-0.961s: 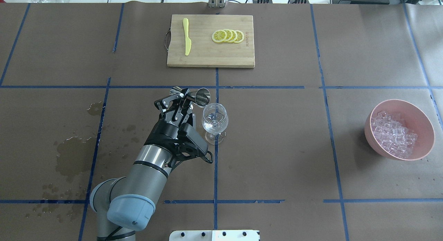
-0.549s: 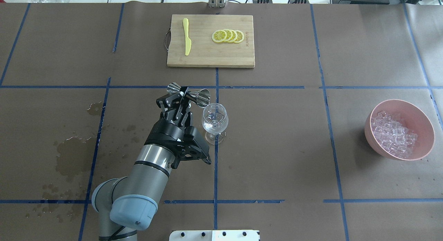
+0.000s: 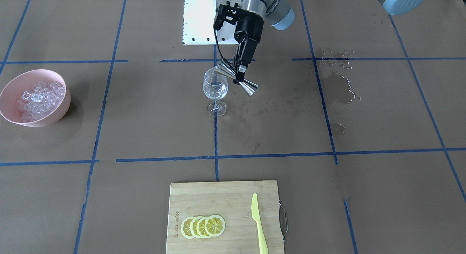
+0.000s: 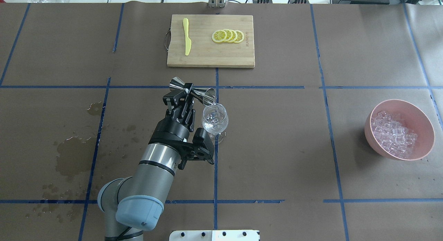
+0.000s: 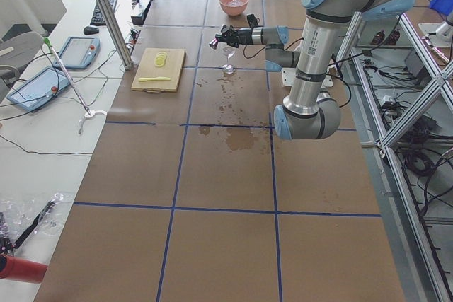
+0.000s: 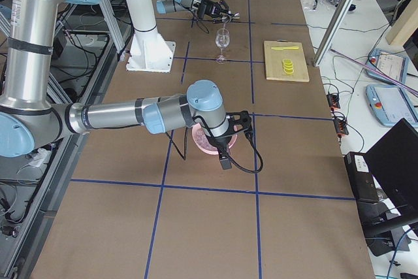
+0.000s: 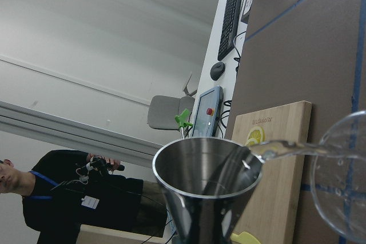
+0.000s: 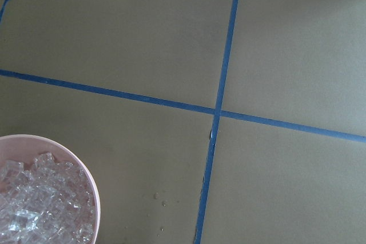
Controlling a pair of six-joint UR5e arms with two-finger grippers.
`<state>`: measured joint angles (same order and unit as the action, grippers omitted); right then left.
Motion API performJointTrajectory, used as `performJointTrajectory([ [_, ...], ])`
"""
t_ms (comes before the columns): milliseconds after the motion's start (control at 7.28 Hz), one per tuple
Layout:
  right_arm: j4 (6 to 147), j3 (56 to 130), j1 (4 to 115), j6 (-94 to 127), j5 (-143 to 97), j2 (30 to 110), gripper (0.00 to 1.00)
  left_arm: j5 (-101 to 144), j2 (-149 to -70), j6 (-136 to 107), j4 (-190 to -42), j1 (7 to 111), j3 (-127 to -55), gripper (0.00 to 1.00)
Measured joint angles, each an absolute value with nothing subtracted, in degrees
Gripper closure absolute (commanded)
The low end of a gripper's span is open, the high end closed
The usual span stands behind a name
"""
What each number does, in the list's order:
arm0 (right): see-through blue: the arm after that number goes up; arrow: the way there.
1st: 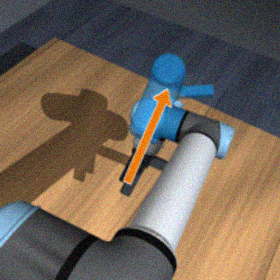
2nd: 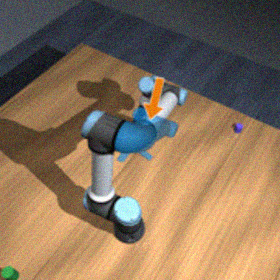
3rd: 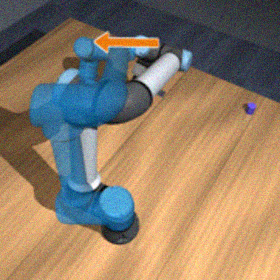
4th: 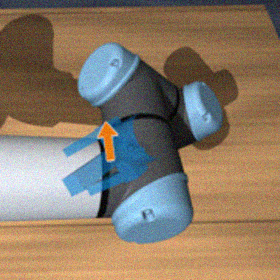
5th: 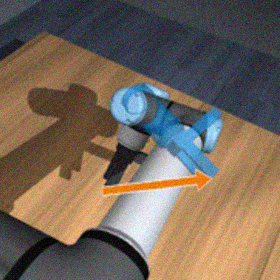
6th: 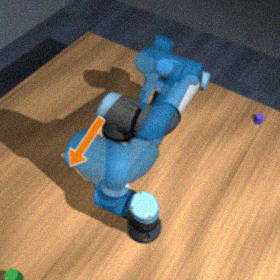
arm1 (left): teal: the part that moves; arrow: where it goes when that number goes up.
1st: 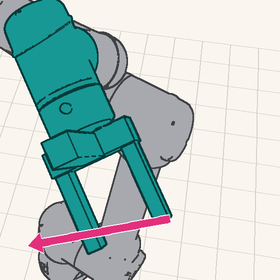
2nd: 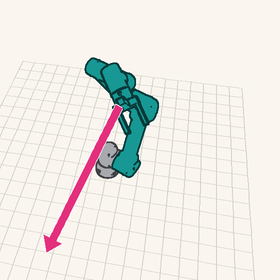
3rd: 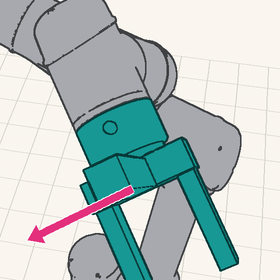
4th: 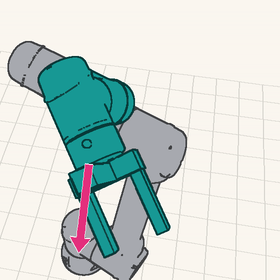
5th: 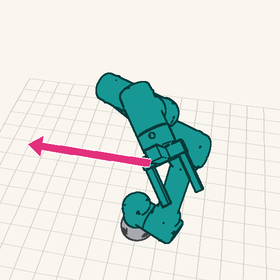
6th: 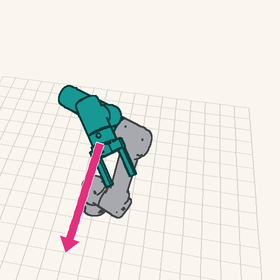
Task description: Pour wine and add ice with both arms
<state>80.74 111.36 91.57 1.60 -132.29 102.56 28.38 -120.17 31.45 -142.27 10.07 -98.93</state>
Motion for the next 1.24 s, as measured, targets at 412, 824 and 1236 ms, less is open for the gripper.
performJointTrajectory([
  [412,80.8,111.4,91.7,1.6,-132.4,102.6,0.0,26.1,-120.2,37.7,-142.3,10.1,-98.7,1.0],
  [824,80.8,111.4,91.8,1.6,-132.5,102.6,0.0,25.4,-120.4,45.4,-142.6,9.9,-98.8,1.0],
  [1236,80.9,111.3,91.9,1.7,-132.5,102.6,0.0,25.1,-120.8,50.6,-142.6,9.4,-98.8,1.0],
])
